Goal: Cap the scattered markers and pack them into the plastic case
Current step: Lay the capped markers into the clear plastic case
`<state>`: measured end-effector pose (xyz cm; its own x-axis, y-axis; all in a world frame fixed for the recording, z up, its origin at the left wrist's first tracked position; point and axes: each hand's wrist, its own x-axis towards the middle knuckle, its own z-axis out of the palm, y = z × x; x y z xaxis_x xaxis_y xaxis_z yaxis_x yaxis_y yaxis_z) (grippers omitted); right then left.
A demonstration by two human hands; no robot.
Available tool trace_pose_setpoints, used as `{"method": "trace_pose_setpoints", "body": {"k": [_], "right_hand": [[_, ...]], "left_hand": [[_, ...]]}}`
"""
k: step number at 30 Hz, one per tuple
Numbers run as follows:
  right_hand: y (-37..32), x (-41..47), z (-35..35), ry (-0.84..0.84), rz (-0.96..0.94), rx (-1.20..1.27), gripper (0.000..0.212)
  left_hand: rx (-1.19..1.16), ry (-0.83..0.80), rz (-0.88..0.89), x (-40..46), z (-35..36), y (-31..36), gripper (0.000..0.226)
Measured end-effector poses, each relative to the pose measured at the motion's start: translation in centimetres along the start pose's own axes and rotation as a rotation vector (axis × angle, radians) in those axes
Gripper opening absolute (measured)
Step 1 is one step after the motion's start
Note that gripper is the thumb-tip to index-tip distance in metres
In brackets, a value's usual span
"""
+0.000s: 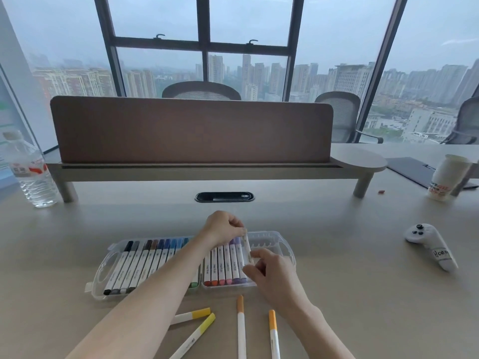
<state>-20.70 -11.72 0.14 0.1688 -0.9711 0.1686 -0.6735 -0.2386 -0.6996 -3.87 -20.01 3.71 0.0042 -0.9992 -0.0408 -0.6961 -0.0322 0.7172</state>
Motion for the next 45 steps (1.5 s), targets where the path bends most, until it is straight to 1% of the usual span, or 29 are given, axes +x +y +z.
{"method": "trace_pose_setpoints", "body": {"k": [2,4,8,13,19,22,26,30,33,36,41,43,45], "right_hand": [[0.0,0.1,0.3,-0.003,-0.038,-0.05,0.032],[0.2,0.3,0.7,-0.018,-0.063,-0.088,0.024],[1.0,0.9,0.7,0.013,-0.083,-0.127,0.016],[1.2,1.0,0.6,-0.046,-0.097,-0.208,0.018],[1.4,1.2,0.9,-0.038,-0.072,-0.262,0.021],[1.7,0.9,1.1,-0.021,-0.077,-0.24,0.021],[2.6,0.1,1.0,0.039,-0.141,-0.176,0.018],[2.7,-0.7,0.5,0.077,-0.165,-0.12,0.012],[2.8,-1.0,0.2,0.108,-0.181,-0.116,0.009],[2.7,-1.5,0.2,0.121,-0.191,-0.124,0.009],[2.2,-2.5,0.5,0.124,-0.235,-0.12,0.008],[2.3,-2.8,0.5,0.126,-0.237,-0.124,0.008],[2.2,-3.3,0.4,0.146,-0.246,-0.123,0.009]], "left_hand": [[0.078,-0.013,0.008,0.1,0.3,-0.3,0.018],[0.092,0.001,0.001,0.3,0.6,-0.9,0.021],[0.062,0.022,-0.039,1.0,1.0,-1.5,0.015],[0.048,-0.047,-0.138,1.9,0.7,-0.8,0.012],[0.066,-0.084,-0.211,2.3,0.6,0.2,0.021],[0.047,-0.086,-0.175,2.1,0.6,-0.2,0.021],[0.067,-0.062,-0.05,0.6,0.2,-1.2,0.019],[0.017,0.035,0.032,-1.7,-1.1,-2.6,0.019],[0.006,0.083,0.054,-4.4,-2.1,-3.6,0.009],[-0.023,0.076,0.051,-7.4,-2.6,-4.5,0.005],[0.067,0.05,0.051,-12.4,-3.5,-5.6,0.002],[0.119,0.027,0.057,-14.0,-3.7,-5.9,0.006],[0.148,0.001,0.066,-15.6,-3.9,-6.1,0.014]]}}
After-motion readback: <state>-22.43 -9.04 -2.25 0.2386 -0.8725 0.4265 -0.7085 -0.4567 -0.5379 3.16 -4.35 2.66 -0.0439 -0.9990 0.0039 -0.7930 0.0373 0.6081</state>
